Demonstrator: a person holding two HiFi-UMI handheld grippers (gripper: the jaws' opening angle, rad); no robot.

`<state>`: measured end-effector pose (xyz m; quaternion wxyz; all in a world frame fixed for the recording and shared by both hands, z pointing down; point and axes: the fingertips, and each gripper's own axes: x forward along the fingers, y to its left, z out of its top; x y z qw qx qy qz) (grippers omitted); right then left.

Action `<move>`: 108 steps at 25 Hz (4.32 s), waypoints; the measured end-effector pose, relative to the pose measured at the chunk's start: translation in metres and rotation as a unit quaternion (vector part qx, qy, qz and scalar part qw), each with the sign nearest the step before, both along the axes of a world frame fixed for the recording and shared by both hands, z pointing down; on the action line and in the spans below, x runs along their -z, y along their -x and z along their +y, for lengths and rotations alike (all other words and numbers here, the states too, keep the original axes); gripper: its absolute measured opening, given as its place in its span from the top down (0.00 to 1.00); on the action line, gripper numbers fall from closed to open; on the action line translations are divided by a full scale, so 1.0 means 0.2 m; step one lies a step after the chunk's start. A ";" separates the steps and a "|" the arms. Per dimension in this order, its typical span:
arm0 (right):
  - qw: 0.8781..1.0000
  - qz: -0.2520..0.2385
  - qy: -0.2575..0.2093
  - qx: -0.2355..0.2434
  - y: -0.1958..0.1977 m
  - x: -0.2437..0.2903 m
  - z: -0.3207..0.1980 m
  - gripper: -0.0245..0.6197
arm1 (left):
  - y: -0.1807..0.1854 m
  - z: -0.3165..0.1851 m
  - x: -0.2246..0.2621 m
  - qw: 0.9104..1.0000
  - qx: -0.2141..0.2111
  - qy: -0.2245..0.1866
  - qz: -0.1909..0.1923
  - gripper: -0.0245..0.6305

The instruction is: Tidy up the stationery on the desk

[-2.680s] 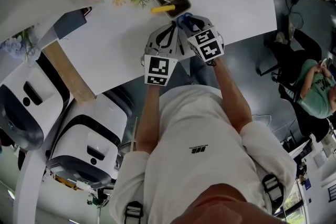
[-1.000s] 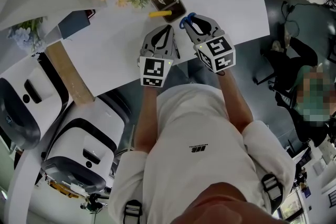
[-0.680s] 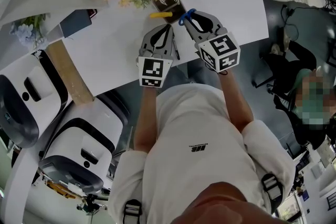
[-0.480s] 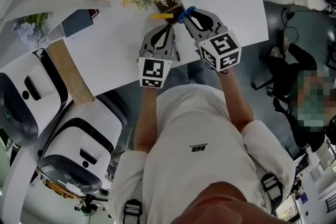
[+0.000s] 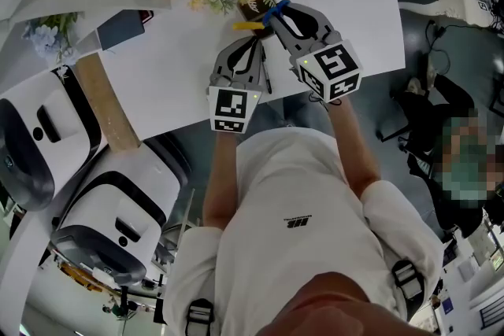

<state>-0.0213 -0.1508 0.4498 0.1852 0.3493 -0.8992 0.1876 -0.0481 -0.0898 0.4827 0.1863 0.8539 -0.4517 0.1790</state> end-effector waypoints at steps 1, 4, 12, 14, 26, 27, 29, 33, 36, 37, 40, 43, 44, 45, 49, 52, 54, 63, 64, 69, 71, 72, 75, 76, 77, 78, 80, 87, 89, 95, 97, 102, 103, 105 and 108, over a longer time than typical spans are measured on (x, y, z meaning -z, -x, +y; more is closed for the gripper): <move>1.000 -0.002 -0.001 0.002 0.01 -0.01 0.00 0.87 | 0.00 0.00 0.00 1.000 0.003 0.000 0.000 0.96; 1.000 -0.005 0.000 0.010 0.03 -0.04 -0.01 0.87 | 0.02 0.00 -0.01 1.000 0.010 0.002 0.000 0.96; 0.997 0.035 0.000 0.063 0.12 -0.20 0.03 0.87 | 0.05 0.01 -0.04 1.000 0.024 0.011 0.001 0.96; 0.996 0.051 -0.003 0.078 0.15 -0.23 0.04 0.87 | 0.05 0.02 -0.04 1.000 0.027 0.012 0.002 0.96; 0.991 0.095 0.023 0.093 0.13 -0.35 0.15 0.78 | 0.10 0.03 -0.06 0.999 0.037 0.015 0.004 0.96; 0.991 0.094 0.025 0.089 0.12 -0.35 0.16 0.78 | 0.10 0.03 -0.06 0.999 0.038 0.016 0.004 0.96; 0.992 0.093 0.028 0.082 0.10 -0.35 0.19 0.79 | 0.11 0.04 -0.07 0.999 0.037 0.017 0.004 0.96; 0.992 0.094 0.037 0.072 0.06 -0.36 0.24 0.80 | 0.11 0.05 -0.09 0.999 0.034 0.019 0.001 0.96; 0.992 0.094 0.046 0.066 0.05 -0.37 0.29 0.81 | 0.11 0.06 -0.11 0.999 0.029 0.022 -0.001 0.96; 0.992 0.095 0.048 0.065 0.04 -0.38 0.30 0.81 | 0.10 0.07 -0.11 0.999 0.026 0.023 -0.002 0.96; 0.992 0.095 0.056 0.061 0.03 -0.41 0.36 0.81 | 0.09 0.08 -0.15 0.999 0.016 0.026 -0.009 0.96; 0.991 0.096 0.068 0.061 0.03 -0.46 0.41 0.81 | 0.08 0.11 -0.18 0.999 0.007 0.031 -0.012 0.96; 0.991 0.097 0.074 0.062 0.04 -0.48 0.43 0.81 | 0.07 0.11 -0.19 0.999 0.005 0.033 -0.012 0.96; 0.990 0.099 0.080 0.063 0.04 -0.49 0.44 0.81 | 0.07 0.12 -0.21 0.999 0.004 0.035 -0.012 0.96; 0.987 0.107 0.103 0.063 0.03 -0.57 0.50 0.81 | 0.06 0.15 -0.26 0.999 -0.003 0.045 -0.014 0.96; 0.986 0.112 0.112 0.059 0.03 -0.64 0.52 0.81 | 0.05 0.17 -0.29 0.999 -0.007 0.052 -0.015 0.96; 0.985 0.116 0.115 0.056 0.03 -0.68 0.53 0.81 | 0.05 0.18 -0.31 0.998 -0.009 0.056 -0.016 0.96; 0.980 0.123 0.151 0.049 0.07 -0.81 0.56 0.81 | 0.06 0.22 -0.38 0.997 -0.009 0.070 -0.018 0.96; 0.979 0.125 0.155 0.048 0.08 -0.82 0.56 0.82 | 0.07 0.23 -0.38 0.997 -0.008 0.071 -0.019 0.96; 0.976 0.133 0.169 0.041 0.09 -0.89 0.55 0.82 | 0.09 0.24 -0.39 0.997 -0.004 0.072 -0.020 0.96; 0.975 0.135 0.174 0.041 0.09 -0.91 0.54 0.82 | 0.10 0.24 -0.39 0.997 -0.002 0.072 -0.020 0.96; 0.974 0.135 0.178 0.041 0.09 -0.91 0.55 0.82 | 0.10 0.25 -0.39 0.997 -0.001 0.073 -0.020 0.96; 0.972 0.136 0.190 0.034 0.09 -0.94 0.54 0.82 | 0.10 0.25 -0.40 0.997 0.001 0.074 -0.021 0.96; 0.971 0.138 0.193 0.033 0.09 -0.95 0.54 0.81 | 0.10 0.25 -0.40 0.997 0.001 0.074 -0.020 0.96; 0.970 0.140 0.195 0.032 0.09 -0.95 0.54 0.81 | 0.11 0.25 -0.40 0.997 0.001 0.074 -0.020 0.96; 0.970 0.144 0.195 0.032 0.09 -0.96 0.54 0.82 | 0.11 0.25 -0.39 0.997 0.002 0.074 -0.020 0.96; 0.969 0.152 0.193 0.034 0.08 -0.96 0.53 0.83 | 0.11 0.26 -0.39 0.997 0.004 0.074 -0.019 0.96; 0.967 0.167 0.190 0.043 0.07 -0.96 0.52 0.89 | 0.10 0.25 -0.37 0.997 0.003 0.070 -0.020 0.96; 0.969 0.163 0.182 0.042 0.07 -0.94 0.51 0.89 | 0.10 0.25 -0.36 0.998 0.003 0.068 -0.019 0.96; 0.975 0.146 0.165 0.038 0.04 -0.80 0.50 0.89 | 0.09 0.23 -0.33 0.998 0.004 0.060 -0.017 0.96; 0.977 0.139 0.158 0.035 0.03 -0.75 0.50 0.89 | 0.09 0.22 -0.31 0.998 0.003 0.057 -0.017 0.96; 0.984 0.116 0.132 0.016 -0.01 -0.62 0.46 0.89 | 0.07 0.20 -0.26 0.999 0.000 0.047 -0.016 0.96; 0.985 0.112 0.129 0.013 -0.02 -0.60 0.45 0.89 | 0.06 0.20 -0.25 0.999 -0.001 0.045 -0.015 0.96; 0.987 0.103 0.121 0.007 -0.03 -0.54 0.43 0.89 | 0.05 0.19 -0.23 0.999 -0.003 0.041 -0.014 0.96; 0.990 0.086 0.109 -0.004 -0.05 -0.47 0.39 0.89 | 0.04 0.17 -0.20 0.999 -0.005 0.035 -0.014 0.96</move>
